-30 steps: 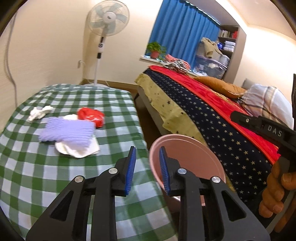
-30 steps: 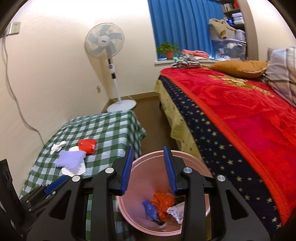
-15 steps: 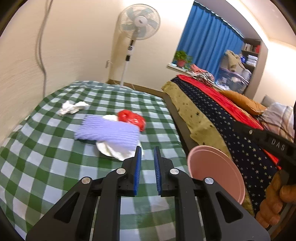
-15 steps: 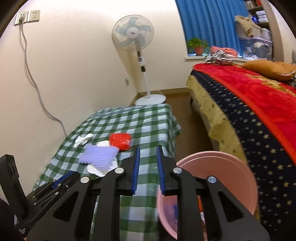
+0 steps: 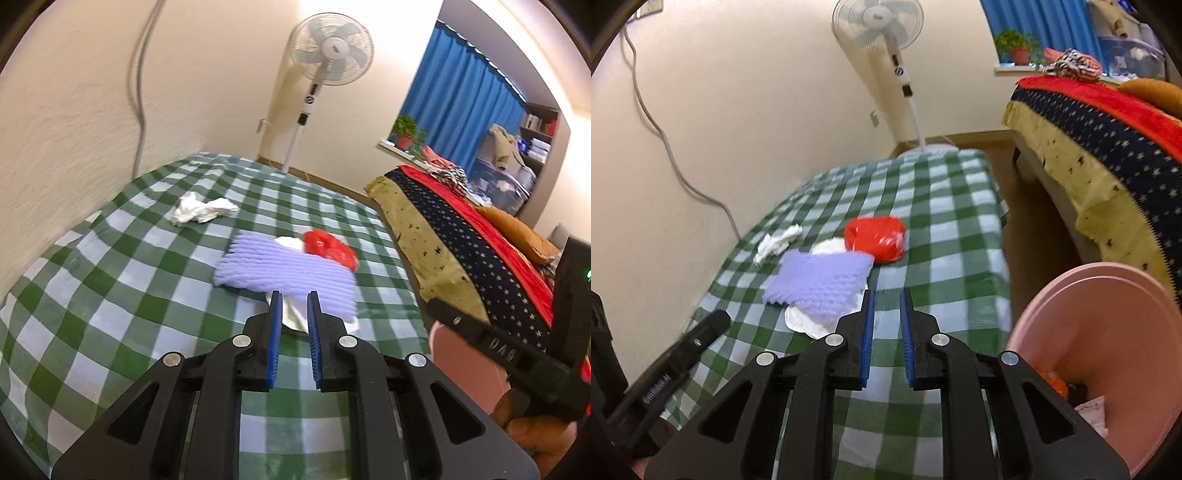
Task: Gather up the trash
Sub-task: 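Move both open tools back over the lavender foam net and white bag, then grasp the lavender foam net with the left tool while the right tool grasps the white bag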
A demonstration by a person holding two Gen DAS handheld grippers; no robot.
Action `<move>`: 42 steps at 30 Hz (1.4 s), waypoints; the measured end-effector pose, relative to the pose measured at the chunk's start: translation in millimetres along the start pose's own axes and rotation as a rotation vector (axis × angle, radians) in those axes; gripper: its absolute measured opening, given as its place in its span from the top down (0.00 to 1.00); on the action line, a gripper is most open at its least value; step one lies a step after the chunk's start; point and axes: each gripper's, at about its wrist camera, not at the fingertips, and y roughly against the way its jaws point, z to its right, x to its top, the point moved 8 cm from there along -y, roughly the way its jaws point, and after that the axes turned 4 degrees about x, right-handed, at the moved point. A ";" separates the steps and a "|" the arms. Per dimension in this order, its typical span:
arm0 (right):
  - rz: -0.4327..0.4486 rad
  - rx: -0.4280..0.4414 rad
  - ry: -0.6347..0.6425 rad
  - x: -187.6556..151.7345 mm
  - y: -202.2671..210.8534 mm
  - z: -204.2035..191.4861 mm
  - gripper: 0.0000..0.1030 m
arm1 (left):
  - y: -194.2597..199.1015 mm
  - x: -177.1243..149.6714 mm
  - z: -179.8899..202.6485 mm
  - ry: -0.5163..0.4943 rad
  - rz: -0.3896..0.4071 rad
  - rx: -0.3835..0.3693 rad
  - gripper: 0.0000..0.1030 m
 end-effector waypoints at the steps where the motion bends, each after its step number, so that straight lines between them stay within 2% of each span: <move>1: -0.011 0.004 0.002 -2.4 -7.2 -2.1 0.86 | -1.9 0.9 -2.5 0.006 -0.002 0.002 0.87; 9: -0.096 0.018 -0.002 -17.0 -49.0 -5.4 0.84 | -22.8 4.7 -17.3 0.057 -0.035 0.003 0.87; 11: -0.130 0.031 -0.016 -20.2 -58.0 -4.5 0.67 | -28.7 4.2 -20.2 0.075 -0.050 0.000 0.87; 13: -0.157 0.044 -0.018 -22.6 -65.7 -5.4 0.62 | -35.1 2.5 -23.7 0.097 -0.067 -0.007 0.86; 15: -0.172 0.043 -0.008 -23.7 -72.1 -7.0 0.62 | -42.0 0.4 -26.6 0.122 -0.084 -0.019 0.81; 17: -0.185 0.047 -0.002 -25.1 -77.3 -8.5 0.61 | -48.9 -1.7 -30.0 0.154 -0.101 -0.029 0.70; 20: -0.196 0.058 0.003 -25.4 -81.3 -9.5 0.61 | -56.5 -3.7 -34.7 0.199 -0.119 -0.043 0.60; 26: -0.209 0.072 0.008 -25.4 -84.9 -9.8 0.61 | -85.3 -4.2 -39.6 0.291 -0.195 -0.087 0.53; 30: -0.214 0.079 0.015 -25.0 -86.3 -11.0 0.61 | -93.5 -1.0 -40.8 0.334 -0.191 -0.100 0.53; 33: -0.218 0.088 0.010 -25.0 -87.1 -10.4 0.69 | -99.0 -1.3 -39.4 0.351 -0.201 -0.111 0.55; 34: -0.221 0.094 0.006 -25.4 -87.4 -9.7 0.78 | -100.3 -2.4 -38.8 0.359 -0.205 -0.114 0.55; 36: -0.229 0.111 0.000 -27.0 -87.8 -10.1 0.85 | -101.5 -2.3 -38.4 0.367 -0.207 -0.129 0.55; 39: -0.220 0.122 0.014 -26.8 -85.6 -14.0 0.91 | -101.8 -4.5 -38.6 0.359 -0.211 -0.129 0.71; 41: -0.213 0.126 0.024 -26.1 -83.2 -16.0 0.93 | -99.3 -3.8 -40.2 0.354 -0.202 -0.128 0.87; 42: -0.209 0.132 0.027 -25.6 -81.4 -17.6 0.94 | -97.7 -3.0 -41.6 0.350 -0.196 -0.125 0.89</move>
